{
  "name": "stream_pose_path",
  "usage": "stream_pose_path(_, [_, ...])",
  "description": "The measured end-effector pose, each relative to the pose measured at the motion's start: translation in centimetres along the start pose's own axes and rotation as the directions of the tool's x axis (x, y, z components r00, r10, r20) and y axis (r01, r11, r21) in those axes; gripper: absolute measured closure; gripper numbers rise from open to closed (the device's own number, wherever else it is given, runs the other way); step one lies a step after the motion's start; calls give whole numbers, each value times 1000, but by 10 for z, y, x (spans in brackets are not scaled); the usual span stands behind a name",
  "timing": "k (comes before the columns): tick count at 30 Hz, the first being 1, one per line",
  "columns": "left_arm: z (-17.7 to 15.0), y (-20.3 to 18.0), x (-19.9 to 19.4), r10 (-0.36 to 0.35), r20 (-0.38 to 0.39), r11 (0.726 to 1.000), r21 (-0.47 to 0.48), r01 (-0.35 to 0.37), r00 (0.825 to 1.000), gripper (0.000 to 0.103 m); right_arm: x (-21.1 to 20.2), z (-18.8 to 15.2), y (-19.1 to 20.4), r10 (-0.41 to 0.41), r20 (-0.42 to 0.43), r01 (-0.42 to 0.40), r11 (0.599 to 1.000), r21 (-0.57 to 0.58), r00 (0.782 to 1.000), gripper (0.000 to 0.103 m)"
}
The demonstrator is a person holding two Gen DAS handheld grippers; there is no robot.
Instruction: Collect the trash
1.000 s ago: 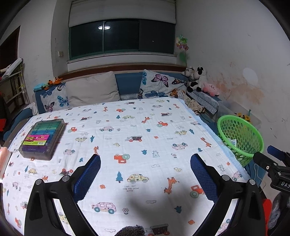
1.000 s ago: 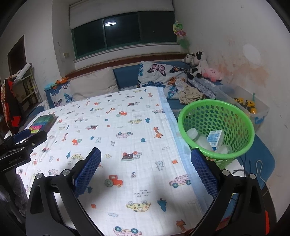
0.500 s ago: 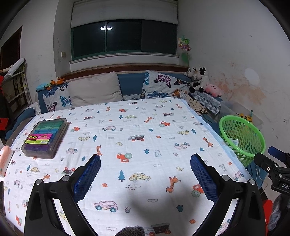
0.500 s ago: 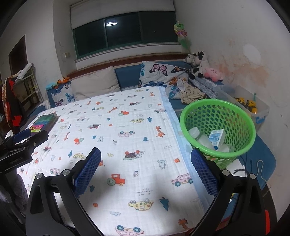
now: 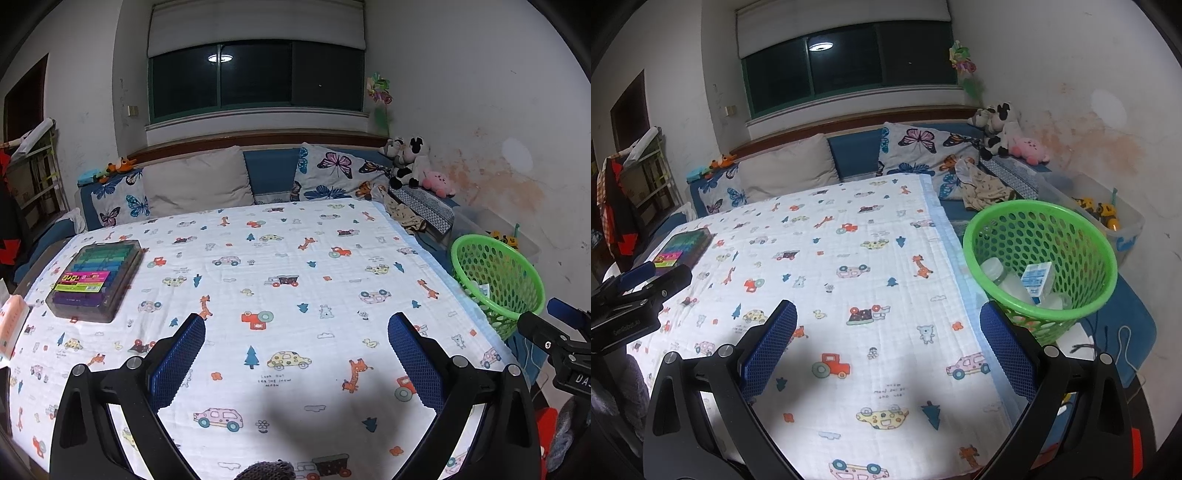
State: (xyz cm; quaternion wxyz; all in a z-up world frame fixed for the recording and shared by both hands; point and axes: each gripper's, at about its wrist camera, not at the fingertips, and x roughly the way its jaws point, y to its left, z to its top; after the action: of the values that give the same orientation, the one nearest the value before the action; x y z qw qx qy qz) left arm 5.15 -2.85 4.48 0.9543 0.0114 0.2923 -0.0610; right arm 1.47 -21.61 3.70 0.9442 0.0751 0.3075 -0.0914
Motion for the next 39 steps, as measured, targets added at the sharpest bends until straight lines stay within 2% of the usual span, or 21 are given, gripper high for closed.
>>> stream_pose_path(39, [-5, 5, 3, 31, 1, 999, -23, -31, 1000, 7, 7, -3, 0, 13, -14, -12, 1000, 10, 1000, 4])
